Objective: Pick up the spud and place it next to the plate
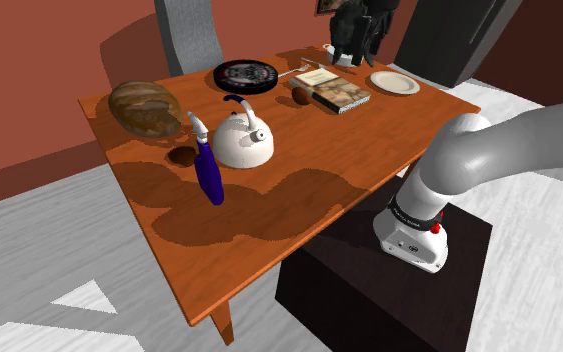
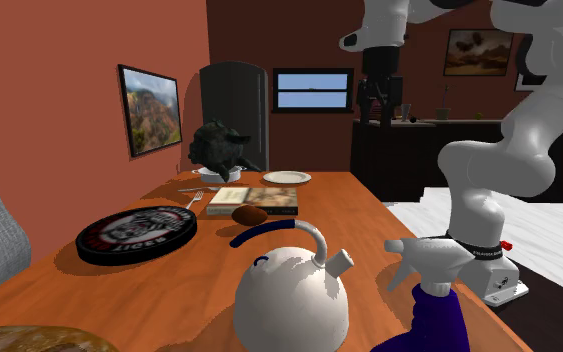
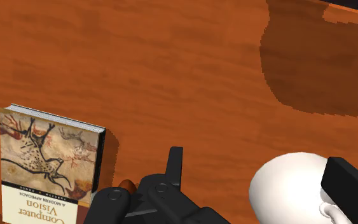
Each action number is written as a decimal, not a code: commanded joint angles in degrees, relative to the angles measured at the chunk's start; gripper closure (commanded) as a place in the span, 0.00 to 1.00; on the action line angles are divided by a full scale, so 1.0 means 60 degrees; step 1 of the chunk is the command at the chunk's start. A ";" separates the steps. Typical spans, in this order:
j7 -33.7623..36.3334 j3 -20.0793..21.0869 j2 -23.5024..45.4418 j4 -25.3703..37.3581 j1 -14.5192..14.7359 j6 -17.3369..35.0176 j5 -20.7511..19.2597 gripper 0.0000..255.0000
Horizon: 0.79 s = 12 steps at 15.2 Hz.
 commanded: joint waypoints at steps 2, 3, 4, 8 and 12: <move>-0.0050 -0.0061 0.0247 -0.0060 -0.0018 0.0301 -0.0089 0.00; -0.0097 -0.0123 0.0505 -0.0108 -0.0036 0.0600 -0.0175 0.00; -0.0143 -0.0185 0.0773 -0.0142 -0.0055 0.0898 -0.0260 0.00; -0.0306 -0.0432 0.1942 -0.0145 -0.0130 0.2055 -0.0574 0.00; -0.0450 -0.0668 0.3238 0.0065 -0.0205 0.3135 -0.0839 0.00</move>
